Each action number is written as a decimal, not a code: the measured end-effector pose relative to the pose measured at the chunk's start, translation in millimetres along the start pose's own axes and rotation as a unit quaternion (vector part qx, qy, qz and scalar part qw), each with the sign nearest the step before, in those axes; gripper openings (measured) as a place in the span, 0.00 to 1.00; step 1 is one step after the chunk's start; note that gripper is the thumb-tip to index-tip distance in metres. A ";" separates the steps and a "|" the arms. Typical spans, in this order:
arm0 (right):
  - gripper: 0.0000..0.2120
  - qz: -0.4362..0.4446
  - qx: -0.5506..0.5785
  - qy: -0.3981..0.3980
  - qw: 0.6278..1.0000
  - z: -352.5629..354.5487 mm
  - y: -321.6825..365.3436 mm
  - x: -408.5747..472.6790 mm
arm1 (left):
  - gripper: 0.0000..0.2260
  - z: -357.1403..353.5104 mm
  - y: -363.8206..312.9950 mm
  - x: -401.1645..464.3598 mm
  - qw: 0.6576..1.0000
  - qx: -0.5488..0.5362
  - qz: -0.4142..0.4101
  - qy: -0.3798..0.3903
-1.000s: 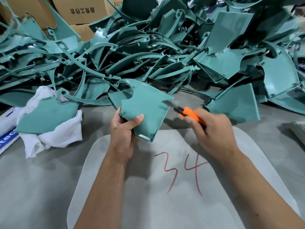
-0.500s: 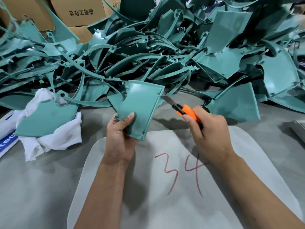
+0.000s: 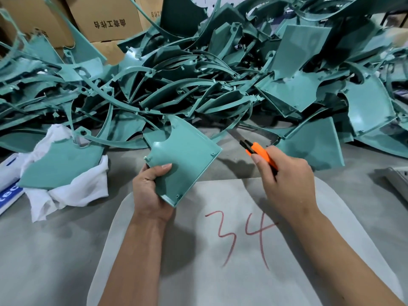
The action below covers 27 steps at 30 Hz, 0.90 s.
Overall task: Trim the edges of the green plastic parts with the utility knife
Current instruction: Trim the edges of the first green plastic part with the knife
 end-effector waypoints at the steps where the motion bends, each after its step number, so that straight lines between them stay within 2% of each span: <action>1: 0.17 0.023 0.032 0.009 0.999 0.7 4.0 -1.0 | 0.20 0.3 0.2 -0.3 1.000 0.000 0.004 0.003; 4: 0.16 0.085 0.090 0.080 0.989 -9.6 16.9 -7.4 | 0.22 3.8 0.9 0.9 1.000 -0.002 0.023 0.015; 13: 0.17 0.079 0.113 0.143 0.980 -18.1 14.5 -7.7 | 0.28 9.3 1.9 5.4 0.991 0.085 0.090 0.047; 16: 0.18 0.073 0.136 0.169 0.973 -22.6 14.6 -8.7 | 0.22 16.3 0.3 8.4 0.990 0.103 0.091 0.044; 19: 0.17 0.065 0.141 0.168 0.973 -20.0 9.6 -7.1 | 0.16 21.0 -2.9 10.4 0.991 0.101 0.080 0.041; 24: 0.17 0.028 0.086 0.136 0.987 -15.2 -2.5 -1.7 | 0.16 20.1 -7.9 7.9 0.989 0.114 0.074 0.054; 27: 0.14 0.050 0.153 0.127 0.979 -9.2 6.8 -3.1 | 0.16 19.9 -11.0 6.7 0.988 0.124 0.069 0.064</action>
Point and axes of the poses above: each hand's wrist, its own x-axis towards the middle knuckle, its own z-axis out of the back of the hand, y = z × x, the point moved 9 cm from there along x, towards the middle knuckle, and after that the axes turned 9 degrees about -z, right-handed, at the moved point
